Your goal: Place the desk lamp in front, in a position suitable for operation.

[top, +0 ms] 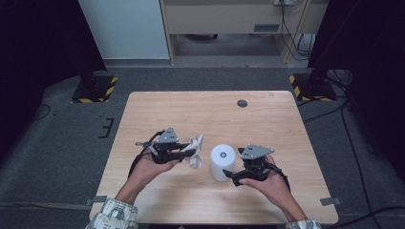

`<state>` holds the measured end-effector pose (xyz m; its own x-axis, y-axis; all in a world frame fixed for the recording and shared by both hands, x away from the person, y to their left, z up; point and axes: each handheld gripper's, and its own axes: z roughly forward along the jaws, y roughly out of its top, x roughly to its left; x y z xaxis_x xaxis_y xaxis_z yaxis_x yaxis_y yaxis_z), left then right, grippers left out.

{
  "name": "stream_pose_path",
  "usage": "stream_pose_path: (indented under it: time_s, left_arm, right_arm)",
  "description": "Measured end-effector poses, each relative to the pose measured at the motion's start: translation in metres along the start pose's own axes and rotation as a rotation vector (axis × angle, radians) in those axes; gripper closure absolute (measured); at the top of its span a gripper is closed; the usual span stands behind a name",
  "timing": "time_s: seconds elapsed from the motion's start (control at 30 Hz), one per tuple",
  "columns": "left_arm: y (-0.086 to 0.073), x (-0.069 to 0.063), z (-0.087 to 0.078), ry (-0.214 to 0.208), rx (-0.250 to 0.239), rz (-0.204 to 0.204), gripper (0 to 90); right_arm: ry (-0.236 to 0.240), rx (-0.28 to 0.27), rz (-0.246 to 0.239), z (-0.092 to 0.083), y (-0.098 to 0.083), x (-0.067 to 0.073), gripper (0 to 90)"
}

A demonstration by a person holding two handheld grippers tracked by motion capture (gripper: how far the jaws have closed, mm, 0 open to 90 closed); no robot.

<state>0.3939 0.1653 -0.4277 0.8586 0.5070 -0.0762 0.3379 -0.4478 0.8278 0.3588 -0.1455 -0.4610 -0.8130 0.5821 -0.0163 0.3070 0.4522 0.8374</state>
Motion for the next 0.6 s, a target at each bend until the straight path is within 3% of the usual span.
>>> stream_pose_path:
  time_s: [0.47, 0.6]
  left_arm:
    - [0.018, -0.013, 0.002, -0.024, -0.011, 0.037, 69.9]
    - [0.021, -0.017, 0.006, -0.038, -0.009, 0.047, 69.9]
  right_arm:
    - [0.010, -0.013, -0.030, 0.005, 0.002, 0.001, 4.1]
    - [0.017, -0.016, -0.020, 0.008, 0.002, 0.000, 4.1]
